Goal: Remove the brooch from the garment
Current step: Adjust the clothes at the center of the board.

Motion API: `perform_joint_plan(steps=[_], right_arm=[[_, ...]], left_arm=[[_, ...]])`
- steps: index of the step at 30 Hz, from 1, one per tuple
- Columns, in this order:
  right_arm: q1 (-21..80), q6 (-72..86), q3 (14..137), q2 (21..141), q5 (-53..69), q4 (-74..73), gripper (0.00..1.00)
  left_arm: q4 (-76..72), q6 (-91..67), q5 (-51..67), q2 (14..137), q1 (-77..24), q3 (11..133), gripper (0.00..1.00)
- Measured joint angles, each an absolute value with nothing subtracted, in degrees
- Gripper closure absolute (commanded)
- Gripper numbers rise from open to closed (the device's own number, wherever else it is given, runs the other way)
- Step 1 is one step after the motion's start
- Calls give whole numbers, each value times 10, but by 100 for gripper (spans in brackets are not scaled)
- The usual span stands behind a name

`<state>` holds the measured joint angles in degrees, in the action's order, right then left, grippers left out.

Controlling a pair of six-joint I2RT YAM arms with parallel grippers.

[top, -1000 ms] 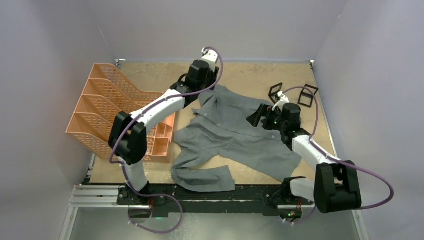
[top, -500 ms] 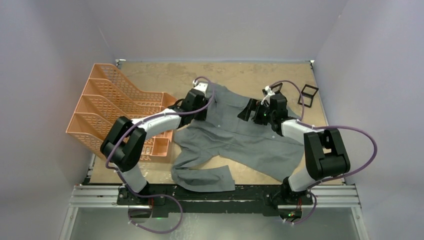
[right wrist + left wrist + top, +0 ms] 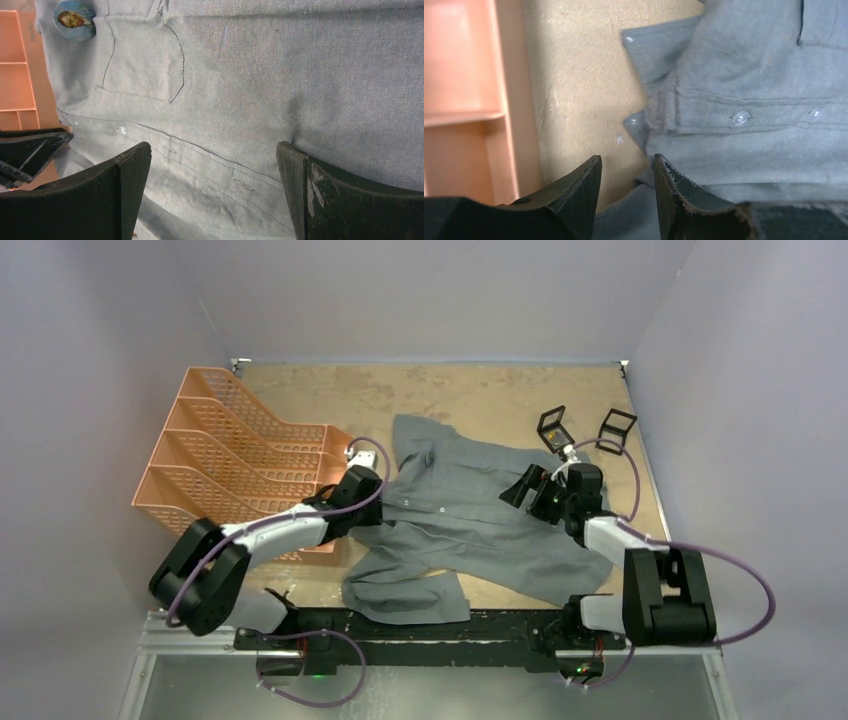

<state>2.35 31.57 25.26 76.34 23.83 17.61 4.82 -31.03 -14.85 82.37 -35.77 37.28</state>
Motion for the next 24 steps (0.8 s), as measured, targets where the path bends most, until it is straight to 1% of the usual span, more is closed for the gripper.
perform_joint_plan(steps=[5, 7, 10, 12, 15, 19, 21, 24], right_arm=[[19, 314, 234, 691, 205, 117, 2], [24, 309, 241, 685, 204, 107, 2], [52, 303, 272, 700, 204, 107, 2], [84, 300, 304, 725, 205, 118, 2], [113, 303, 345, 768, 207, 153, 2], [119, 313, 386, 827, 207, 198, 3], [119, 316, 405, 854, 207, 214, 3], [119, 320, 428, 891, 208, 232, 3]], left_arm=[[70, -326, -143, 748, -358, 355, 56], [72, -325, -134, 741, -358, 365, 55], [71, -324, -117, 754, -358, 406, 58], [52, -324, -104, 775, -356, 442, 62], [9, -323, -87, 826, -348, 498, 71], [-33, -321, -74, 901, -333, 557, 82], [-43, -320, -70, 940, -330, 584, 86], [-58, -319, -66, 983, -326, 606, 88]])
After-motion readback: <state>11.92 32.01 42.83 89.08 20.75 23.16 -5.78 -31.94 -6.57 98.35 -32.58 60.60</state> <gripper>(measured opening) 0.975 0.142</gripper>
